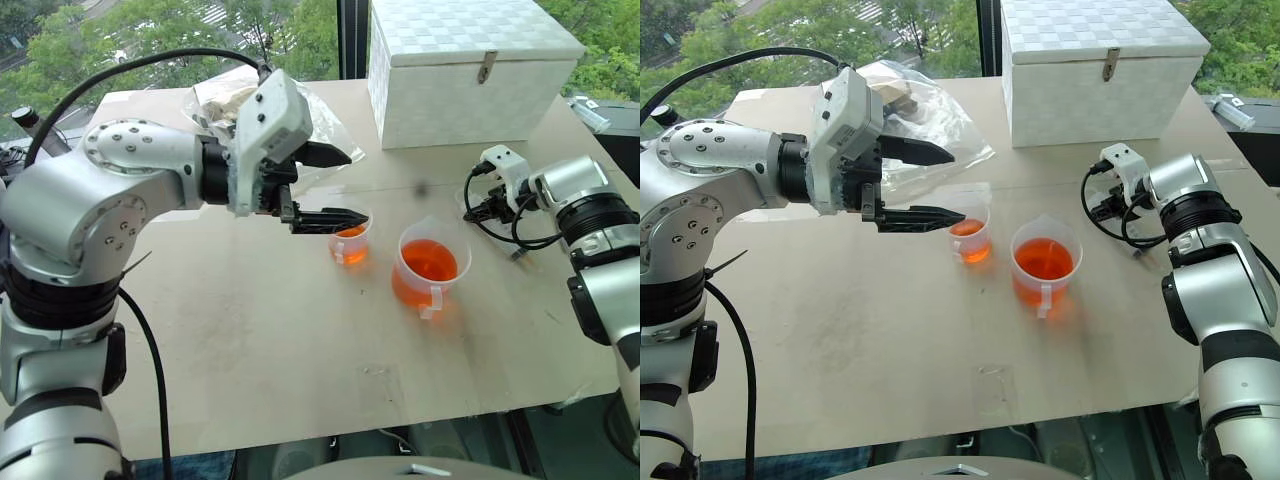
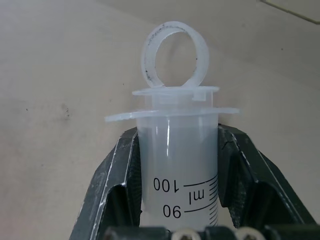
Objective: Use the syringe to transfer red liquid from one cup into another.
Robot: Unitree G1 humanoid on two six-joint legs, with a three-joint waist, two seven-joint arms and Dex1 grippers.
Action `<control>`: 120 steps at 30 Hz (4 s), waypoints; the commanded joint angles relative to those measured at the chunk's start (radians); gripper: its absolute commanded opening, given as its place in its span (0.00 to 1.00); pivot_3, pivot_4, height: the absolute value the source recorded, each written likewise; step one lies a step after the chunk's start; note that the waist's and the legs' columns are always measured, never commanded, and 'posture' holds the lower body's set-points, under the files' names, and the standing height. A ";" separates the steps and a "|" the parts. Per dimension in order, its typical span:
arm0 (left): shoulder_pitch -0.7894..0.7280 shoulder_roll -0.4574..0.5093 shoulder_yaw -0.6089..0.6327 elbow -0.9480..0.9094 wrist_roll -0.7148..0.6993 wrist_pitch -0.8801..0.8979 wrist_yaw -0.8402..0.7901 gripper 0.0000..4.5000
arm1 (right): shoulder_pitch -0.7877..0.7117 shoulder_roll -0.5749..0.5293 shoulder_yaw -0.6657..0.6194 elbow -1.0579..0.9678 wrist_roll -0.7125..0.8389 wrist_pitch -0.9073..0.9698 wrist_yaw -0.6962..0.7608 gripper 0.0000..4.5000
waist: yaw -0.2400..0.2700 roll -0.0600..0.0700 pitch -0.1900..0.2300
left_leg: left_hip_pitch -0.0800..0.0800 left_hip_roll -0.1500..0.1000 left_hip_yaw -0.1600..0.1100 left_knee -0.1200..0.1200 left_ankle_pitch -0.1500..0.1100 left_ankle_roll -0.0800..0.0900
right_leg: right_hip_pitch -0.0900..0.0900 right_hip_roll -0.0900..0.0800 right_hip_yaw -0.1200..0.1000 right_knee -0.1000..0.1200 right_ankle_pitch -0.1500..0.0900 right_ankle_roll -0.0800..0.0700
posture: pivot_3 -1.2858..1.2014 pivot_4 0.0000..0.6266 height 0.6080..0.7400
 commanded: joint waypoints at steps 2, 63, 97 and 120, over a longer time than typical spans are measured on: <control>-0.034 -0.027 0.023 0.037 0.031 -0.011 0.038 1.00 | -0.044 -0.061 -0.160 -0.182 0.092 0.071 0.000 0.34 | 0.000 0.001 0.001 | 0.000 0.000 0.000 0.000 0.000 0.000 | 0.000 0.000 0.000 0.000 0.000 0.000 | 0.52 0.24 1.00; -0.080 -0.597 -0.085 0.174 0.108 -0.145 0.187 0.10 | 1.058 0.353 -0.343 -1.536 0.490 -0.642 -0.411 0.34 | 0.022 0.000 0.000 | 0.002 -0.001 -0.001 0.006 0.000 -0.001 | 0.001 0.004 0.002 0.002 0.000 0.000 | 0.52 0.24 1.00; -0.248 -0.641 0.013 0.243 0.051 -0.100 0.304 0.01 | 1.120 0.338 -0.288 -1.474 0.488 -0.704 -0.416 0.34 | 0.021 0.000 0.000 | 0.002 -0.001 -0.001 0.007 0.000 -0.001 | 0.001 0.003 0.002 0.002 0.000 0.000 | 0.52 0.24 1.00; -0.299 -0.492 0.123 0.323 0.094 -0.236 0.218 0.59 | 1.047 0.325 -0.341 -1.508 0.568 -0.680 -0.462 0.34 | 0.020 -0.001 0.000 | 0.002 -0.001 -0.001 0.007 0.000 -0.001 | 0.001 0.004 0.001 0.002 0.000 0.000 | 0.52 0.24 1.00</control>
